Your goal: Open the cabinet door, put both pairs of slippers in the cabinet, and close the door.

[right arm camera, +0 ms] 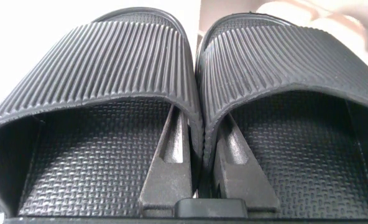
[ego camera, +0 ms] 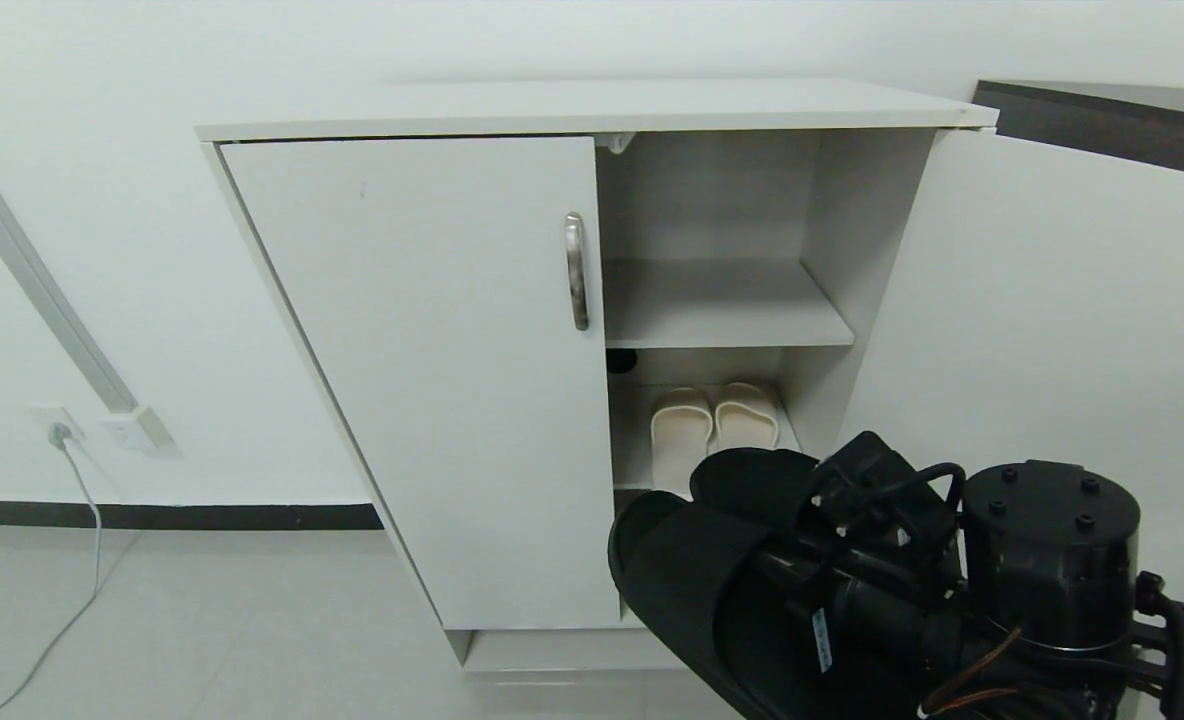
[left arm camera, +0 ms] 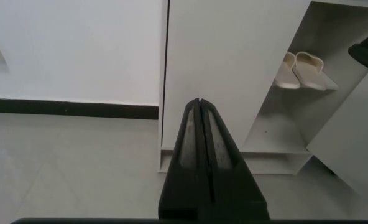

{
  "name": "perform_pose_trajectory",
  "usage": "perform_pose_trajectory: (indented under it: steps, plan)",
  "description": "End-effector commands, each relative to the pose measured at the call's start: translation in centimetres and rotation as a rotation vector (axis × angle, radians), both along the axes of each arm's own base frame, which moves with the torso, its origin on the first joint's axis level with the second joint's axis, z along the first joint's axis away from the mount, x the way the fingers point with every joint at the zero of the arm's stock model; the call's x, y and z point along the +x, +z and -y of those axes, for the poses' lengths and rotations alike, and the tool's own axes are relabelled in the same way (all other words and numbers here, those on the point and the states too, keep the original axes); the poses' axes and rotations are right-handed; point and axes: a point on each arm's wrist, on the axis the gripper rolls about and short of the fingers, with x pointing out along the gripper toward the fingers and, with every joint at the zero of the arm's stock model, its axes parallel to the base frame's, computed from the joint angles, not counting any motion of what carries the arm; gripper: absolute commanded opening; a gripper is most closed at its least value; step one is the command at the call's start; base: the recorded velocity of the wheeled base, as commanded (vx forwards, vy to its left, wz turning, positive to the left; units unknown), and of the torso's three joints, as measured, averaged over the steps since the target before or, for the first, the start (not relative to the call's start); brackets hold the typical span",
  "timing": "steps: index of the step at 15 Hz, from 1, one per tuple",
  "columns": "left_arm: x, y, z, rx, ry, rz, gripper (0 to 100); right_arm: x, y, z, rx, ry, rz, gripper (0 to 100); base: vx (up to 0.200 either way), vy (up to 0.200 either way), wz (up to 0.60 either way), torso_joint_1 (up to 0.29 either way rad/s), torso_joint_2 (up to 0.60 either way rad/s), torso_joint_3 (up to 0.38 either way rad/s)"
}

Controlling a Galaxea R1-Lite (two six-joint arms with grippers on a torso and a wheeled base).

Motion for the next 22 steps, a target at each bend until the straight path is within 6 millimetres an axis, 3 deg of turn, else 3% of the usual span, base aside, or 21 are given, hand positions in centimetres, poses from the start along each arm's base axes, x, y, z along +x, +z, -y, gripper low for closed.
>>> perform_pose_trajectory:
  steps: [1, 6, 10, 13, 19, 22]
  plan:
    - [0.0, 0.0, 0.0, 0.0, 0.001, -0.001, 0, -0.1, -0.3, -0.1, -0.004, 0.006, -0.002, 0, 0.0, 0.0, 0.0, 0.0, 0.0, 0.0]
    - [0.0, 0.0, 0.0, 0.0, 0.001, -0.001, 0, 1.2, -0.7, -1.8, 0.035, -0.044, 0.052, 0, 0.0, 0.0, 0.0, 0.0, 0.0, 0.0]
    - [0.0, 0.0, 0.0, 0.0, 0.001, -0.001, 0, 4.6, 0.0, -5.7, 0.028, -0.349, 0.108, 0, 0.0, 0.0, 0.0, 0.0, 0.0, 0.0]
    - [0.0, 0.0, 0.0, 0.0, 0.001, -0.001, 0, 6.0, 2.4, -7.5, 0.027, -0.474, 0.083, 0, 0.0, 0.0, 0.0, 0.0, 0.0, 0.0]
    - [0.0, 0.0, 0.0, 0.001, 0.0, -0.003, 0, 6.3, 8.3, -9.8, 0.087, -0.571, 0.03, 0, 0.0, 0.0, 0.0, 0.0, 0.0, 0.0]
    - [0.0, 0.0, 0.0, 0.001, 0.001, -0.001, 0, 7.5, 8.9, -9.6, 0.072, -0.636, 0.041, 0, 0.0, 0.0, 0.0, 0.0, 0.0, 0.0]
